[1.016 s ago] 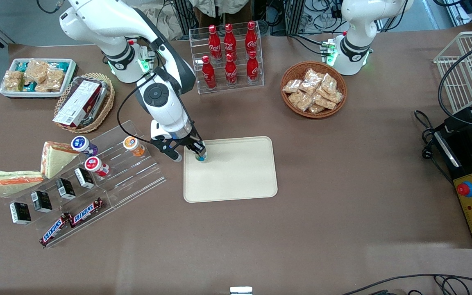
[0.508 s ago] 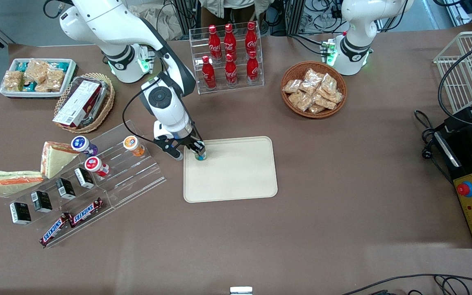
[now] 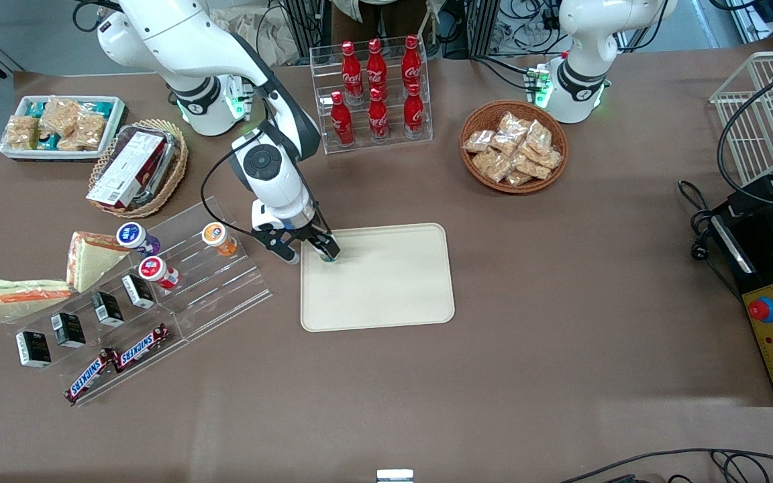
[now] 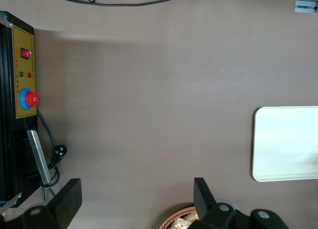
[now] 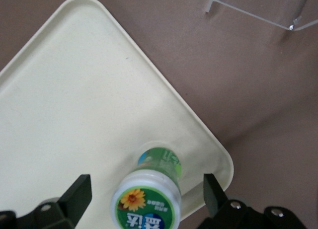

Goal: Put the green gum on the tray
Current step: 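Open the right gripper to release the jar on the tray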

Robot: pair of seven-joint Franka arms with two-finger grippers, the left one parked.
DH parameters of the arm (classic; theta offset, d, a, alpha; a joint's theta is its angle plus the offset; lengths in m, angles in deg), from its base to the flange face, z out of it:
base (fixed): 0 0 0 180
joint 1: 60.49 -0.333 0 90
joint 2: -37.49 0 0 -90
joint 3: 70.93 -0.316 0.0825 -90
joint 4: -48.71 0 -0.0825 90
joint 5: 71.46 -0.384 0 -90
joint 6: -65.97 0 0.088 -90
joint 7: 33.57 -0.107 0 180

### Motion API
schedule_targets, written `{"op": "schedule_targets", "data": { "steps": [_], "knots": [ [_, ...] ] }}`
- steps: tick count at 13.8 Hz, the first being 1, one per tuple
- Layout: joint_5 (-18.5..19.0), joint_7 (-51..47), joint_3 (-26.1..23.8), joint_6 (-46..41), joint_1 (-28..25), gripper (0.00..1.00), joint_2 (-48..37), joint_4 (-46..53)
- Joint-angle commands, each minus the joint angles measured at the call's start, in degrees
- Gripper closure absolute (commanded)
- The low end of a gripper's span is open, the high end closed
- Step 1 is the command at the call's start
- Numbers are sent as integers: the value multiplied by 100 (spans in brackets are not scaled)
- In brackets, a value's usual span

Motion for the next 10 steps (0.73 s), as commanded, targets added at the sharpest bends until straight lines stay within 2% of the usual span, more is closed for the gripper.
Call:
{"op": "schedule_targets", "data": {
  "steps": [1,2,3,4,6,8,10],
  "knots": [
    [121,43,31,-202,-43,0,-243,106],
    [338,43,31,-499,-43,0,-401,254],
    [619,43,23,-1120,-43,0,-524,551],
    [726,43,5,-1840,-43,0,-603,972],
    [745,174,-126,-3167,-17,0,-823,1807],
    [754,900,-363,-4285,158,0,-1139,2528],
    [728,1822,-539,-5078,578,0,-1525,3005]
  ]
}}
